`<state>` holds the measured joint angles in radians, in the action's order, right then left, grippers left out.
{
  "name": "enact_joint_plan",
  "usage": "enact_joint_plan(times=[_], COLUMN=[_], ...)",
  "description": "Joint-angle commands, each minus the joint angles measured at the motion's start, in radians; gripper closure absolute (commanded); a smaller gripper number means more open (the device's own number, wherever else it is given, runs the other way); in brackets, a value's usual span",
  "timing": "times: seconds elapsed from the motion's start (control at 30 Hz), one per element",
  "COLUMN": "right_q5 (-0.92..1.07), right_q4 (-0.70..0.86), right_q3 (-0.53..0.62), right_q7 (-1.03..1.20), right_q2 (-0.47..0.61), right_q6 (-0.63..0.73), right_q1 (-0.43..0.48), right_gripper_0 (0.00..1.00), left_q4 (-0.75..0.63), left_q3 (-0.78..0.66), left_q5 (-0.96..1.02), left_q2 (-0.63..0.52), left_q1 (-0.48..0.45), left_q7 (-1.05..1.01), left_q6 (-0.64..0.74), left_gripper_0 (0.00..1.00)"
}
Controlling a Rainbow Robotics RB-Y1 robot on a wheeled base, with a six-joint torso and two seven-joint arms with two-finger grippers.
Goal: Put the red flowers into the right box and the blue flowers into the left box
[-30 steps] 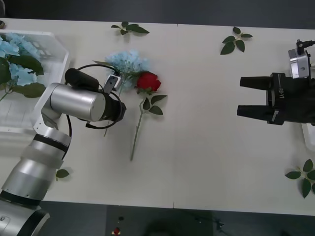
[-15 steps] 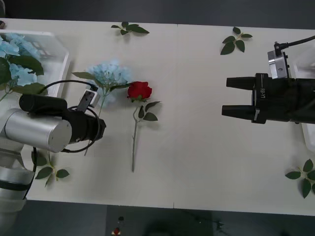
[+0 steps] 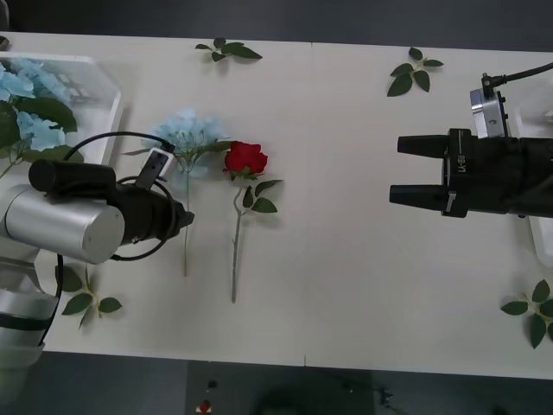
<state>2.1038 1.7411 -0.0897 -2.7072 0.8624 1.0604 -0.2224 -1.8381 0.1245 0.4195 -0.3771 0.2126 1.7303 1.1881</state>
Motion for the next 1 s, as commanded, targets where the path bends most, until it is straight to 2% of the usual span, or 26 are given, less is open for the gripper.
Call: enact_joint_plan(times=[0.03,0.33,0.6,0.67,0.73,0.77,0.83,0.87,0.9,1.0], right_q5=[0.002,0.002,0.002,0.002,0.002,0.002,0.002,0.002,0.002,0.002], right_q4=[0.031,0.031,0.031,0.031,0.031,0.031,0.031,0.031,0.031,0.031], right_q3=[0.008,0.008,0.008,0.008,0.008,0.008,0.008,0.008,0.008,0.008], right_q7=[0.002,0.002,0.002,0.002,0.002,0.002,0.002,0.002,0.002,0.002], right_q2=[0.027,0.027,0.027,0.027,0.027,0.027,0.027,0.027,0.027,0.027], right_q6=[-0.002,-0.002,-0.002,-0.002,-0.002,-0.002,-0.002,-0.002,-0.002,-0.002], right_q1=[-0.006,-0.006,-0.006,-0.006,-0.006,-0.006,-0.006,-0.006,-0.006,-0.006], right_gripper_0=[0.0,0.0,0.0,0.0,0.0,0.0,0.0,0.0,0.0,0.0], left_q4=[0.063,0.246,0.344,0.366,0.395,0.402,0.431,0.438,0.447,0.456], left_q3=[-0.031,-0.031,-0.025,-0.016,0.0,0.004,0.023,0.026,0.033,0.056], left_q5=[-0.01,-0.05,-0.085,-0.093,-0.102,-0.104,-0.11,-0.111,-0.111,-0.114], left_q2=[0.032,0.078,0.104,0.104,0.104,0.104,0.104,0.104,0.104,0.104], left_q1=[0.099,0.18,0.211,0.217,0.225,0.226,0.235,0.235,0.238,0.245], left_q7=[0.006,0.002,0.002,0.002,0.0,-0.002,-0.003,-0.005,-0.006,-0.014], left_q6=[0.004,-0.116,-0.216,-0.245,-0.288,-0.298,-0.343,-0.355,-0.375,-0.407], left_gripper_0=[0.04,0.04,0.06,0.19,0.42,0.47,0.74,0.82,0.98,1.0])
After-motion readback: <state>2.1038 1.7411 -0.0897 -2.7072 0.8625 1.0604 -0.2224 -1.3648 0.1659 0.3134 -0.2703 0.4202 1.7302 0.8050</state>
